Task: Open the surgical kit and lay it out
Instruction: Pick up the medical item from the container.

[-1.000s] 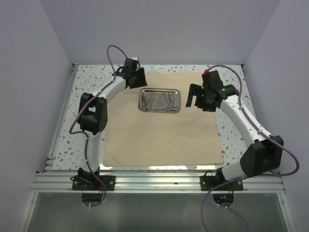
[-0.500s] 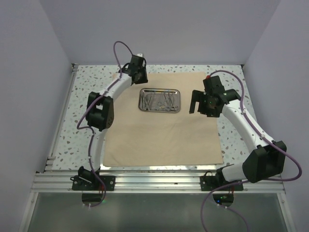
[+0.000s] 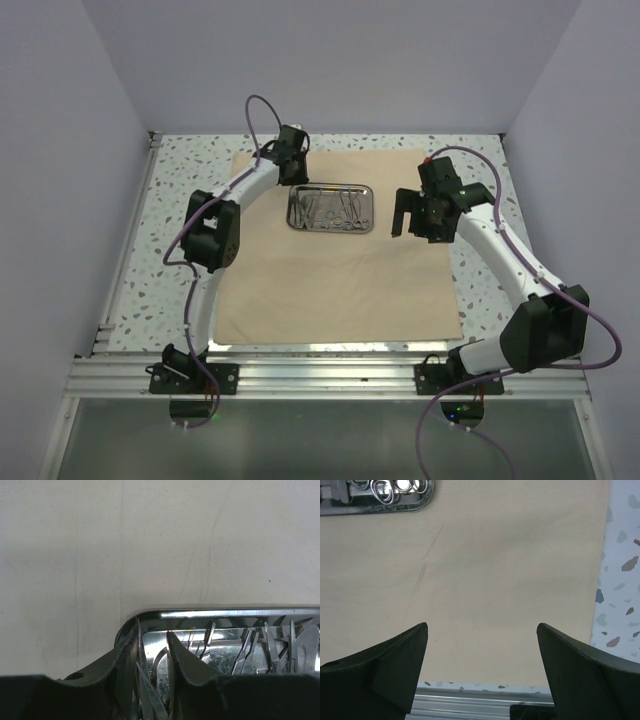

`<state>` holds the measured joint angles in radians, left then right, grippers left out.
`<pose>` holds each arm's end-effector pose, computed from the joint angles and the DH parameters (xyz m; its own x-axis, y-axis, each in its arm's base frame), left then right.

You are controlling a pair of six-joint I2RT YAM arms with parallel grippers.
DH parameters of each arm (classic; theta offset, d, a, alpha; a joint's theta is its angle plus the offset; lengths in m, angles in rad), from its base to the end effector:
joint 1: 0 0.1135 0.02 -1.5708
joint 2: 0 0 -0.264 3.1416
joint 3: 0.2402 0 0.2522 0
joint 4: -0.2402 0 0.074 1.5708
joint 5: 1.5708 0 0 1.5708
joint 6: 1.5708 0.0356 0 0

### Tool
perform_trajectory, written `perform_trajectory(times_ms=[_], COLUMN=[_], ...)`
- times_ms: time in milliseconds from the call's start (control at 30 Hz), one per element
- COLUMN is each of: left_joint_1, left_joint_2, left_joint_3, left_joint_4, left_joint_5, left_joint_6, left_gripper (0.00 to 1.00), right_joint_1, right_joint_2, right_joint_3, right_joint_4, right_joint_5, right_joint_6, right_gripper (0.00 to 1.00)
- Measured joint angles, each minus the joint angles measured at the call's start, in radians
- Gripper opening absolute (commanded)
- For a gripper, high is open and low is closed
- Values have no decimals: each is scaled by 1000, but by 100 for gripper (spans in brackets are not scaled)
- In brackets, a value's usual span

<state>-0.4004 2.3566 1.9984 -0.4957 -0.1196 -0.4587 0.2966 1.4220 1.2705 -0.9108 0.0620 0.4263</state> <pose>0.4889 -0.2023 0.1880 -0.7619 -0.1549 -0.6290 -0.0251 0.9773 -0.2103 0.2736 0.0813 0.3013 -0.8693 0.1659 -0.4657 0.1061 0.9827 0.1520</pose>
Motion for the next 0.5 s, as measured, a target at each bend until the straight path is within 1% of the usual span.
perform_trajectory(times_ms=[367, 433, 500], left_joint_1=[0, 0, 0], left_joint_2=[8, 17, 32], left_joint_3=[0, 0, 0], left_joint_4=[0, 0, -1], left_joint_5=[-15, -15, -15], left_joint_6=[7, 7, 7], left_gripper=[33, 32, 28], right_joint_1=[0, 0, 0], right_joint_2=[24, 31, 38], right_joint_3=[3, 5, 5], right_joint_4=[-4, -3, -3], right_joint_5=[0, 1, 1], right_joint_6=[-10, -12, -13], right_gripper=[94, 94, 94])
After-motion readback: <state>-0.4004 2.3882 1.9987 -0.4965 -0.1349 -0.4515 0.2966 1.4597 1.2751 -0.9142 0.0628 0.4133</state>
